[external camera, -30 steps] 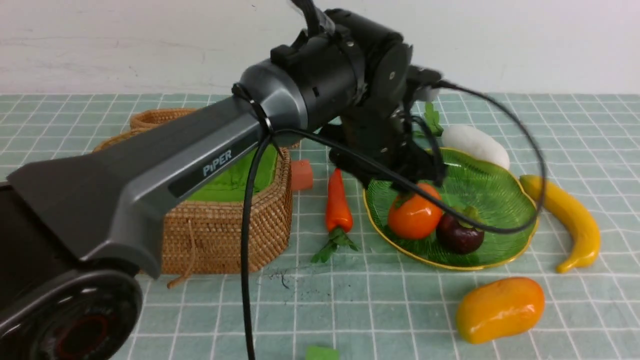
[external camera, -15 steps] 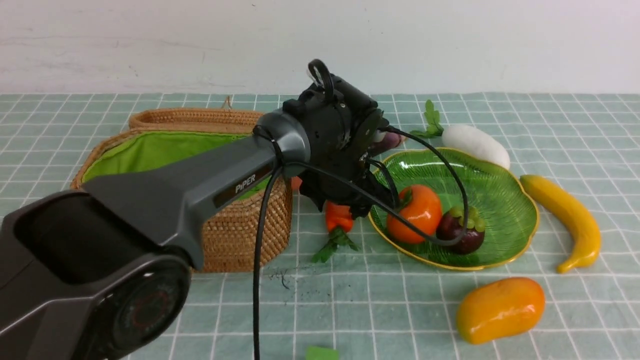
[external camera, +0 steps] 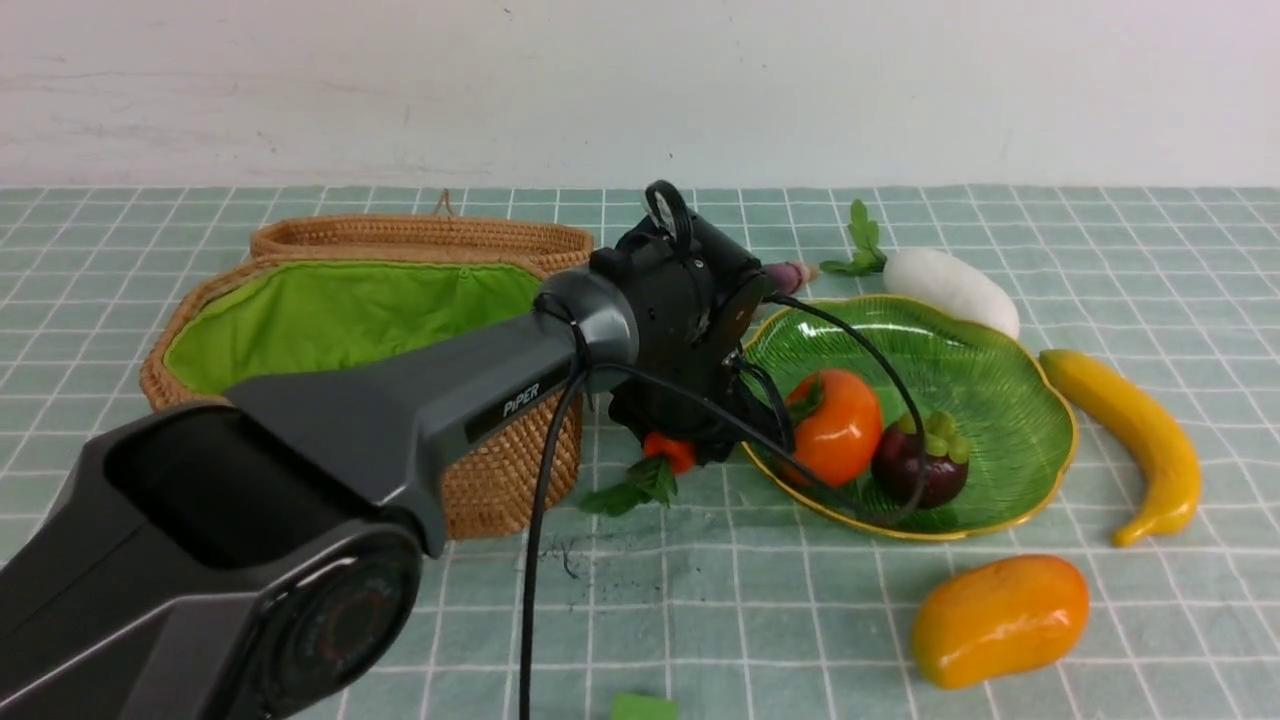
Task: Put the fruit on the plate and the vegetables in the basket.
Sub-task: Use the left arm to grab a carrot and put it into the left basket
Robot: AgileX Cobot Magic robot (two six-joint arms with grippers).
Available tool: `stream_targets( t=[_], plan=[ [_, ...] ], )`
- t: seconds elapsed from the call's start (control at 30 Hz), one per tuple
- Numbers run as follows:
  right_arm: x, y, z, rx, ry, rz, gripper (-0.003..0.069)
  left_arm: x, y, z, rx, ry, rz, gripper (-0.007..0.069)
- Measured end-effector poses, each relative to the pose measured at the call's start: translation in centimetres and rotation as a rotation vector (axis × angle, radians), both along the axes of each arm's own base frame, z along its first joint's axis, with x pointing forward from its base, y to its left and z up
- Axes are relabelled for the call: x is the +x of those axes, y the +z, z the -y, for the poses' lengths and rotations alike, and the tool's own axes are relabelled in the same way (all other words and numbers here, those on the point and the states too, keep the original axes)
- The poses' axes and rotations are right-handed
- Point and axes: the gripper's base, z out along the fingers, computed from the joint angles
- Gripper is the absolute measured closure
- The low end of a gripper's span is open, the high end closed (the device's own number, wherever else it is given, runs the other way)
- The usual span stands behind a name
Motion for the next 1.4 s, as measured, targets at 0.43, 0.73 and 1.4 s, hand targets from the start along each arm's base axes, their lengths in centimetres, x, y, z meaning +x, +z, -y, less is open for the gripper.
stream_targets(
  t=[0.43,0.73,1.4],
  plan=[
    [0.0,0.0,0.0,0.002,0.002,0.0,0.0562,-2.3,9.5,-1.3,-0.099,-0.001,0.059,0.0253],
    [0.4,0.9,-0.1,0.024,-0.004,0.105,0.0562,-7.5,21.2,-7.0,0.13,-0.382,0.168,0.0253],
    [0.4,1.3,-0.4,0.043,0.031,0.148,0.0554,-3.0,13.9,-21.3,0.465,-0.716,0.048,0.0241]
  ],
)
